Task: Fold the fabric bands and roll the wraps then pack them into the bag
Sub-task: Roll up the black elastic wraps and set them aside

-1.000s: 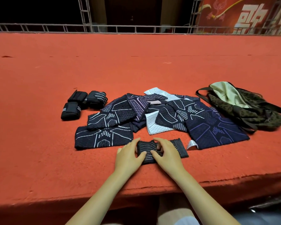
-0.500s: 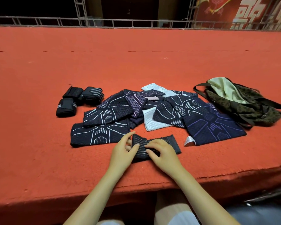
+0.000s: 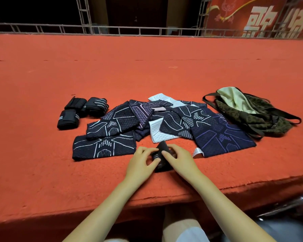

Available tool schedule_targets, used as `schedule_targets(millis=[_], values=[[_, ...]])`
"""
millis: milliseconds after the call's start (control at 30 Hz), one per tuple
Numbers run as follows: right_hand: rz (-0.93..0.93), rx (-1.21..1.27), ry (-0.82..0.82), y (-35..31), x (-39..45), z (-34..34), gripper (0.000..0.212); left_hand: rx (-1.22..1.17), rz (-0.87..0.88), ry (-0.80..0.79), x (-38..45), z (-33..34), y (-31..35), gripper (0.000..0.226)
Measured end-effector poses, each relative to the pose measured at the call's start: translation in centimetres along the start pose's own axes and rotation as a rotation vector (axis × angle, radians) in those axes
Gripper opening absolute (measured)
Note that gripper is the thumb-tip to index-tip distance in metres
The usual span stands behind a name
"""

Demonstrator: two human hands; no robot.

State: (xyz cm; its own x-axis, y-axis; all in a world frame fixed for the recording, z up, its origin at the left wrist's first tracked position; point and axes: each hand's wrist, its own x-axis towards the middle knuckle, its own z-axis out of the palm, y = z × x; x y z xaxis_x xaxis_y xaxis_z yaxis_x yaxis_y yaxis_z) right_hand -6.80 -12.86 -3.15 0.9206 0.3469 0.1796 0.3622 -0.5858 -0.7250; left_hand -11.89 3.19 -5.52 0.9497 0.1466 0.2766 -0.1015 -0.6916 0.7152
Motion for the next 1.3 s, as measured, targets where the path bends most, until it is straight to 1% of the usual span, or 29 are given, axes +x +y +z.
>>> schedule_targets(millis=[67,133,200,300,367,433,500,567,667,733,833,900,967,1067,1167,1200,1267,1300], values=[[-0.031,-0.205,0.043,1.0,-0.2,-0.6,0.027,0.103,0.016,0.007,0.2,0.6,0.4,0.036],[-0.018,-0.275,0.07,2.2,-0.5,-0.8,0.032,0.173,0.033,-0.004,0.4,1.0,0.8,0.036],[0.008,-0.231,0.109,3.0,-0.9,-0.9,0.037,0.23,0.089,-0.057,0.4,1.5,1.0,0.037],[0.067,-0.127,0.193,3.5,-1.3,-0.8,0.052,0.32,0.175,-0.192,0.5,1.9,1.3,0.044],[0.135,-0.061,0.23,3.5,-1.1,-0.8,0.052,0.355,0.179,-0.22,0.5,2.0,1.3,0.047],[0.183,-0.049,0.216,3.5,-0.8,-1.0,0.052,0.366,0.174,-0.211,0.5,2.1,1.2,0.044],[0.222,-0.057,0.165,3.2,-0.3,-1.4,0.046,0.375,0.173,-0.193,0.4,2.2,1.1,0.041],[0.252,-0.05,0.119,2.9,0.1,-1.7,0.029,0.372,0.175,-0.18,0.4,2.3,1.0,0.039],[0.293,0.061,0.14,2.8,0.4,-1.7,0.009,0.359,0.17,-0.179,0.5,2.4,1.1,0.039],[0.288,0.162,0.194,2.8,0.1,-1.4,0.007,0.357,0.166,-0.18,0.5,2.4,1.1,0.04],[0.213,0.25,0.239,2.8,-0.7,-0.9,0.005,0.342,0.16,-0.185,0.6,2.4,1.1,0.04],[0.134,0.3,0.208,2.5,-1.1,-0.9,0.013,0.328,0.154,-0.183,0.7,2.4,1.1,0.04],[0.071,0.258,0.167,2.5,-1.2,-0.8,0.018,0.301,0.154,-0.175,0.7,2.3,1.0,0.04],[0.02,0.105,0.129,2.9,-0.9,-0.3,0.01,0.24,0.154,-0.146,0.7,2.5,0.8,0.037],[0.032,0.057,0.103,2.9,-0.6,-0.1,0.01,0.172,0.109,-0.066,0.7,2.4,0.6,0.034],[0.054,0.056,0.087,2.8,-0.5,-0.1,0.016,0.171,0.093,-0.043,0.8,2.4,0.6,0.033],[0.119,0.052,0.036,2.5,-0.1,-0.4,0.037,0.179,0.085,-0.03,0.7,2.4,0.5,0.034],[0.137,0.031,-0.002,2.3,0.2,-0.6,0.042,0.186,0.087,-0.033,0.7,2.4,0.6,0.035]])
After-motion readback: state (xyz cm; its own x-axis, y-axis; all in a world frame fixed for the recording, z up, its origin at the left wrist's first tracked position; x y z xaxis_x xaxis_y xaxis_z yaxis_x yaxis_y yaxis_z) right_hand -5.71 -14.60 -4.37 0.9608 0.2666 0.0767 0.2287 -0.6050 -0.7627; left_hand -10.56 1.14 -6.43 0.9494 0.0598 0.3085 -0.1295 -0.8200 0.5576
